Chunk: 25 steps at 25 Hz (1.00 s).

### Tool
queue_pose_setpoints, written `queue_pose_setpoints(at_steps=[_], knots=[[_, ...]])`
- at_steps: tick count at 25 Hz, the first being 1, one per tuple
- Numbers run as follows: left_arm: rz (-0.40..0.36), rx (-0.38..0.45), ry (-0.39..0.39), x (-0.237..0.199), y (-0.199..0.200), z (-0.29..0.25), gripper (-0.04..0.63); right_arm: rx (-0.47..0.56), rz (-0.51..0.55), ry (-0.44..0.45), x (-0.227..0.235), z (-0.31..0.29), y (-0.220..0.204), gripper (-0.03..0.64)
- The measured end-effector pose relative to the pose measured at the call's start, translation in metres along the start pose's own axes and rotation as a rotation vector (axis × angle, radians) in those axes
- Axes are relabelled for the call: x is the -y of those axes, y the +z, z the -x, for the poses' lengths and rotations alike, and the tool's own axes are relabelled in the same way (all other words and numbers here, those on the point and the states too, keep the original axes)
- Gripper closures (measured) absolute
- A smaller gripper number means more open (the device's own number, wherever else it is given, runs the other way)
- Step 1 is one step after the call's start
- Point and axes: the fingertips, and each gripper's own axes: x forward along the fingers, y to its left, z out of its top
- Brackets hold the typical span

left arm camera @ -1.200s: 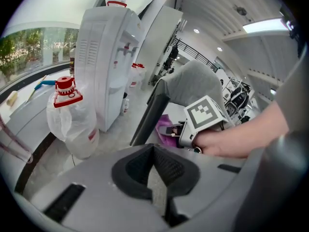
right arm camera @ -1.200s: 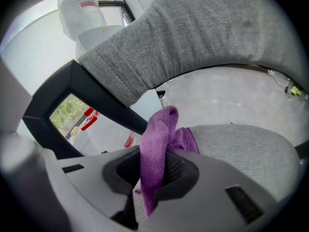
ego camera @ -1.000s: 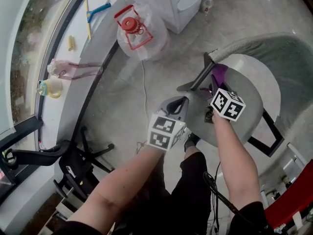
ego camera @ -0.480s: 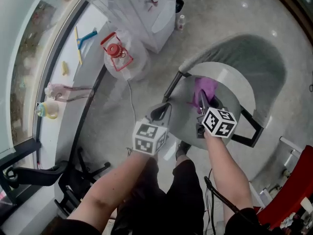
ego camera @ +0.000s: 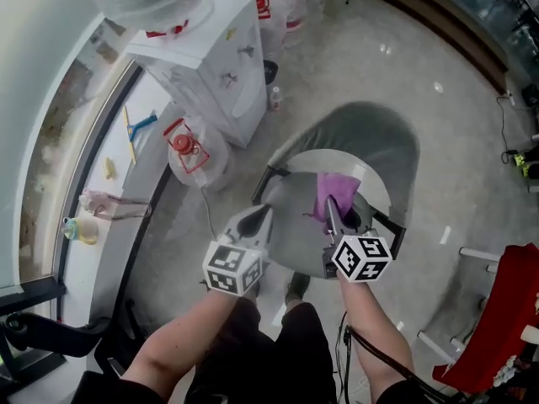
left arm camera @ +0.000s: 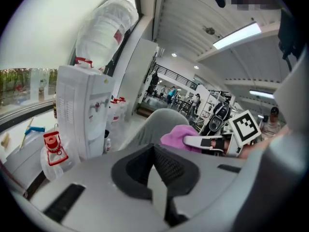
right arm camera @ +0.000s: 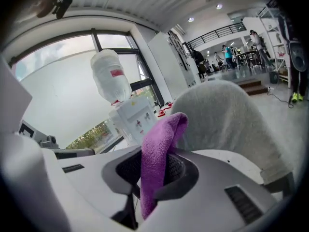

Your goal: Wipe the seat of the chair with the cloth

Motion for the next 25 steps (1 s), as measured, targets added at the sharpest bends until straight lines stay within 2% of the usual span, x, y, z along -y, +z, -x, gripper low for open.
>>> queue_pose_setpoints(at_steps=[6,13,17,20,25], knots=[[-0.097,0.083,-0.081,0.049,0.055,0.036,0.588,0.1,0.085,-0.005,-0.02,0.073,0.062,0.551],[-0.119,0.19,-0.174,0.093,0.12,0.074,0.588,0.184,0.082,-0.021,-0.039,0.144,0.113,0.551],[-0.132,0.194,-0.228,0.119,0.138,0.103,0.588,0.249,0.1,-0.032,-0.054,0.185,0.141,0.551],[-0.183,0.195,-0.239,0.132,0.149,0.124,0.588,0.293,0.142,-0.033,-0.07,0.212,0.161,0.551],[-0.222,0.232,-0.254,0.151,0.17,0.151,0.588,0.349,0.207,-0.027,-0.095,0.248,0.183,0.551]])
